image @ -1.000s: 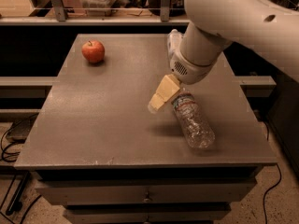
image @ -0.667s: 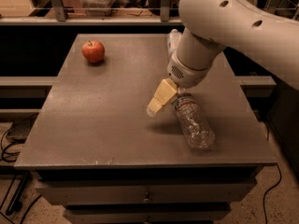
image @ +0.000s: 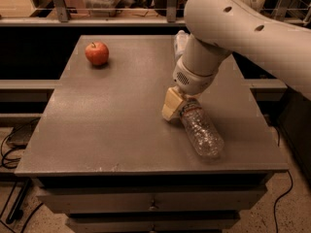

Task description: Place water bottle upright

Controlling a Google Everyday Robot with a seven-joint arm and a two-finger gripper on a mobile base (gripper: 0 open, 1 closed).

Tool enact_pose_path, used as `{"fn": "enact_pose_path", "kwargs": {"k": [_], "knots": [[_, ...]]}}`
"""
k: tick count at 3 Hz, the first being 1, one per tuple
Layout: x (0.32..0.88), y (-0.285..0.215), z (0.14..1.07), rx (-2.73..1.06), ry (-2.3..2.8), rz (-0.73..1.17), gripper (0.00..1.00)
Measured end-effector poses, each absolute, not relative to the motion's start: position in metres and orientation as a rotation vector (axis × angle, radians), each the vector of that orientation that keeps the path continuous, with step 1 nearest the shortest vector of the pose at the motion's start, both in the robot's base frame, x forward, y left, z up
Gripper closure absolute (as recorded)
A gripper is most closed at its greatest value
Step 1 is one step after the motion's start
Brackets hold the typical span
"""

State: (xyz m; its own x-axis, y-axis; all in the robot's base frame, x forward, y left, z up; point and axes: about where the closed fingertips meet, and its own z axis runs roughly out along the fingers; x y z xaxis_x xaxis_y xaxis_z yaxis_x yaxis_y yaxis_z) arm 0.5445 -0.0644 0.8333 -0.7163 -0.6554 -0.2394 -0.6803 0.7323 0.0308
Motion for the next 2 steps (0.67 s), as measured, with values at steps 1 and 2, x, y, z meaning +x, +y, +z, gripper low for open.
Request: {"fn": "enact_pose_path", "kwargs": {"k": [1,2], "knots": [[0.544,-0.063,0.846,-1.064,2.693,0.157,0.64],[0.541,-0.06,0.877,-1.071,2.609,0.187,0.87]]}}
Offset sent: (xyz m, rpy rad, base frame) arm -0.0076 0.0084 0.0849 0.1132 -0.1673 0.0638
